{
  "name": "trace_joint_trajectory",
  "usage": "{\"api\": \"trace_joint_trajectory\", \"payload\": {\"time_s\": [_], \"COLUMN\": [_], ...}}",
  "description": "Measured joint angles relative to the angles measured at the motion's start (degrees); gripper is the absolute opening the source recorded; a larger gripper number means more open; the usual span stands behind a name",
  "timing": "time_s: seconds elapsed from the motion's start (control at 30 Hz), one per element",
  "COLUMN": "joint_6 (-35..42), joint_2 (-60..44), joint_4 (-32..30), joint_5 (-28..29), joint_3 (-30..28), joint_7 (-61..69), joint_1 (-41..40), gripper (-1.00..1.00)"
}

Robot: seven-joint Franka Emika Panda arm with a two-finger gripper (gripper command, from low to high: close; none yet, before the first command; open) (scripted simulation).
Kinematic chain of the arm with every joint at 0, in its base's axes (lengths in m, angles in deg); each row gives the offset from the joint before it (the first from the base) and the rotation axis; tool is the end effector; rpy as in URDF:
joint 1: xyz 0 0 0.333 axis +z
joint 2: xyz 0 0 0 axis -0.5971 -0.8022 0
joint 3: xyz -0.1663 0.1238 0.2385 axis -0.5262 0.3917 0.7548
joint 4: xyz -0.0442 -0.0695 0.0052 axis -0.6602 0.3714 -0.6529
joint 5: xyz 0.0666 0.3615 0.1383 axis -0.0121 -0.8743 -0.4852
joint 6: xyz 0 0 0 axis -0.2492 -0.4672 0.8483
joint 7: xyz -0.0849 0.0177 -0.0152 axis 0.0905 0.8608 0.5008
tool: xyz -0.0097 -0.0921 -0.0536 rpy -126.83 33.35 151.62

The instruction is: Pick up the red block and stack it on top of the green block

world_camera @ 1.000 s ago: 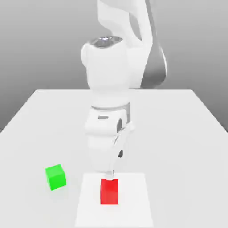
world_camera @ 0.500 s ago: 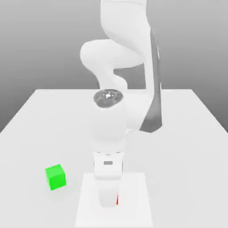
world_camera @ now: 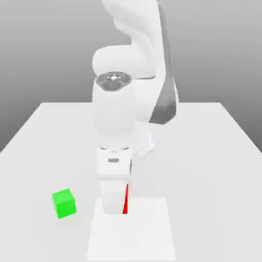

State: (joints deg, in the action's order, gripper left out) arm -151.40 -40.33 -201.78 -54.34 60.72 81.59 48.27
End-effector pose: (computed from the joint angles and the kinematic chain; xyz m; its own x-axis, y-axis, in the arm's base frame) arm 0.3917 -0.0829 0.2268 0.7340 0.6791 -0.0019 0.6791 -0.7340 0.0069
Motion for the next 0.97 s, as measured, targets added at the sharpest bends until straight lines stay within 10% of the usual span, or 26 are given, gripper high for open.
{"api": "trace_joint_trajectory", "payload": {"time_s": [0.27, 0.9, 0.93, 0.97], "joint_6": [3.6, -8.0, -8.7, -8.7], "joint_2": [7.1, -7.4, -8.0, -8.0], "joint_4": [-3.1, -2.5, -2.6, -2.6], "joint_5": [7.2, -15.6, -16.2, -16.2], "joint_3": [-7.4, -5.6, -5.3, -5.3], "joint_7": [12.8, 30.4, 30.9, 30.9], "joint_1": [-10.2, -8.2, -8.4, -8.4], "gripper": [-1.0, -1.0, 1.0, 1.0]}}
